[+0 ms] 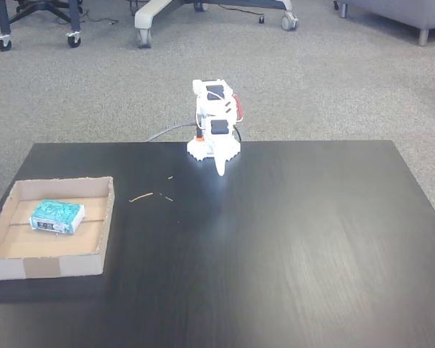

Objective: Pick the green block and drop it in the box on the right.

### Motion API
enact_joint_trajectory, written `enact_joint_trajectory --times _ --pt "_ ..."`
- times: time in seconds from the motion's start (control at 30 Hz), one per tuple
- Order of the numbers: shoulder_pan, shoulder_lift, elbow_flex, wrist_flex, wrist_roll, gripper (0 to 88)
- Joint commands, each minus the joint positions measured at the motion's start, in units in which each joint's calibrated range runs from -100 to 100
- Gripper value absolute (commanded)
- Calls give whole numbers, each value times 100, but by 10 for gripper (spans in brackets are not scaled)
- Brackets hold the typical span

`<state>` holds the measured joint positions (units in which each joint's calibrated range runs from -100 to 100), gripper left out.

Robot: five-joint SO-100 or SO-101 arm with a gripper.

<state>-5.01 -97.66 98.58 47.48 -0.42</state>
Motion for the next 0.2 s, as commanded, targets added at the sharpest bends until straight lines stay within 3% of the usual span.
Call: enact_joint_trajectory --times 0.0,0.17 --pt "26 -39 142 16 -20 1" --pt "26 -39 142 16 -20 1"
